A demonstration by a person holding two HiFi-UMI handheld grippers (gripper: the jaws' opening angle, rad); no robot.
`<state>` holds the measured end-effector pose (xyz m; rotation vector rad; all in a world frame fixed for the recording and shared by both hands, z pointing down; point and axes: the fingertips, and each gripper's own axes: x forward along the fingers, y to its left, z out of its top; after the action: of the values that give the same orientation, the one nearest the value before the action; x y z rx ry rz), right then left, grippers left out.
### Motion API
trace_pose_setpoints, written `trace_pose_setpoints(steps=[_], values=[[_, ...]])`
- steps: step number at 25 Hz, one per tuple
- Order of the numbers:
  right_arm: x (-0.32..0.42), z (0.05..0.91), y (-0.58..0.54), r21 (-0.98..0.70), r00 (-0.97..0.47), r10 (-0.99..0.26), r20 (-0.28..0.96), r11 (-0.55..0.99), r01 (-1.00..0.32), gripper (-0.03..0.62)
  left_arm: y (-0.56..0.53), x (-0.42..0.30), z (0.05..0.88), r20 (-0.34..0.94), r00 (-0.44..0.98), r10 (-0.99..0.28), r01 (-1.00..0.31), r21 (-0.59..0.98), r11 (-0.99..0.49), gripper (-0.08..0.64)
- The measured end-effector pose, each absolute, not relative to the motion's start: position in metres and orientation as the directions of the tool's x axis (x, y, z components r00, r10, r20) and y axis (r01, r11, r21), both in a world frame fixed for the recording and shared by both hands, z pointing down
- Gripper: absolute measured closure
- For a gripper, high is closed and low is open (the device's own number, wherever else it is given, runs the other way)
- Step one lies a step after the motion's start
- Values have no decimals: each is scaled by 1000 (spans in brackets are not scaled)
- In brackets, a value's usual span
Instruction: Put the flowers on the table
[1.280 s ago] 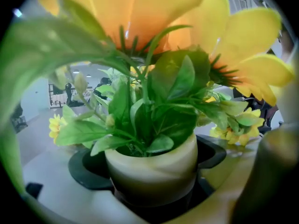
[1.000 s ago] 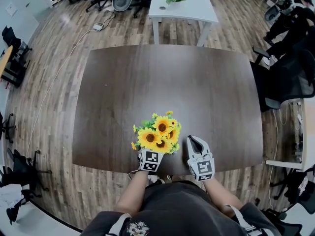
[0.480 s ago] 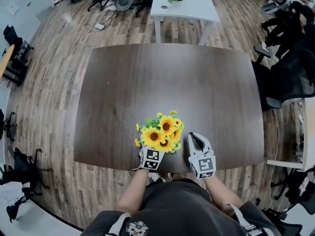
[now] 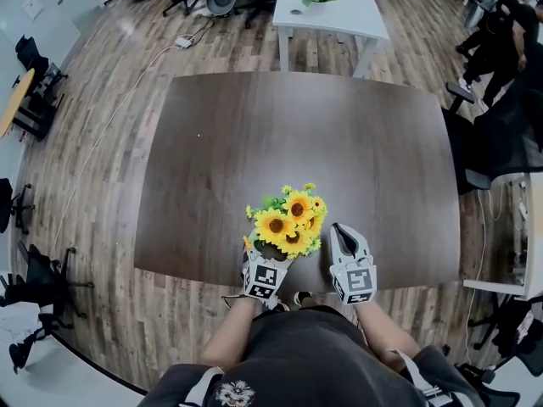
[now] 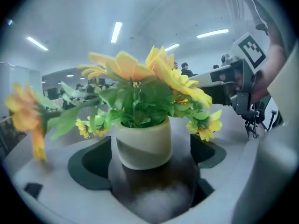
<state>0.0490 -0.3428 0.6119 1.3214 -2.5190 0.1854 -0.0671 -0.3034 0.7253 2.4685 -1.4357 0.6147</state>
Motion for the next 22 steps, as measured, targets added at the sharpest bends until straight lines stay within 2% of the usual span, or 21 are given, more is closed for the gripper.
trace_pose_setpoints(steps=[6,10,14,22], values=[[36,603,-334,8,-541,-791,286,566,-824,568,-289,-79,711,432,439,-788,-866,-30,-499,45],[26,597,-325,9,-546,-794,267,569,-823,568,-270,-92,704,421,425,-801,-875,-35,-483,109],[18,589,-314,-2,-552,-794,257,570,-821,568,-250,-101,688,390,414,-823,-881,-57,-470,192],[-2,552,-293,-8,-565,-802,193,575,-818,568,-222,-115,658,333,402,-853,-888,-86,-452,414]])
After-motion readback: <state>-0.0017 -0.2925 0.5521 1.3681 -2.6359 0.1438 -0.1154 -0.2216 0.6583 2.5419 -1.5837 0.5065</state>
